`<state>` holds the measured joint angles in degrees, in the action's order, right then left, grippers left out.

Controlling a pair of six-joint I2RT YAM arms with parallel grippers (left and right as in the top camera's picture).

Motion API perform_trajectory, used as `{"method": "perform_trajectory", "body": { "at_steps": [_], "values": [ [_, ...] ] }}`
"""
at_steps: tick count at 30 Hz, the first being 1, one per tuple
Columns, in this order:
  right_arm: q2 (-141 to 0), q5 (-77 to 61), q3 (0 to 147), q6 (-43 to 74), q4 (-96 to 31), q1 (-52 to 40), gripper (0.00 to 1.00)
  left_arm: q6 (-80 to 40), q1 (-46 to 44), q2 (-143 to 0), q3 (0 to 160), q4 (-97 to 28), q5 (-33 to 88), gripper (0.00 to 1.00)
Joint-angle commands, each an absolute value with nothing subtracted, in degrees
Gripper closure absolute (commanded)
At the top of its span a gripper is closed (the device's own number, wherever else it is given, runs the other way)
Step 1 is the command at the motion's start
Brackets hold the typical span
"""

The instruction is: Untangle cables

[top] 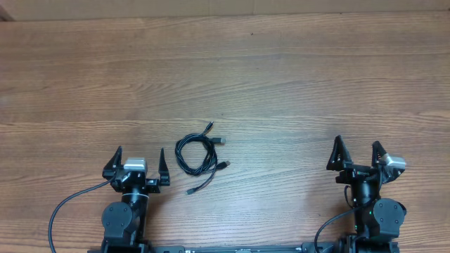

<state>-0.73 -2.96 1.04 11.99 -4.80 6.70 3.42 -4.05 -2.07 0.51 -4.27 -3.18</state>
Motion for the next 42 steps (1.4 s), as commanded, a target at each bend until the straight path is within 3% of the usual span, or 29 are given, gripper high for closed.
{"method": "perform_trajectory", "body": {
  "at_steps": [1,25,34,42],
  "values": [
    [-0.2,-2.6,0.4,11.9,-4.6,6.4,0.00,4.3,-4.2,-2.3,0.3,-4.2,-3.1,0.01],
    [-0.2,-2.6,0.4,11.9,-4.6,6.4,0.00,7.7,-4.1,-2.3,0.3,-1.8,-7.7,0.00],
    [-0.2,-2.6,0.4,11.9,-4.6,6.4,0.00,4.7,-4.1,-2.3,0.6,6.8,0.9,0.00],
    [-0.2,-2.6,0.4,11.9,-4.6,6.4,0.00,2.6,-4.1,-2.3,6.0,0.9,0.9,0.01]
  ]
}}
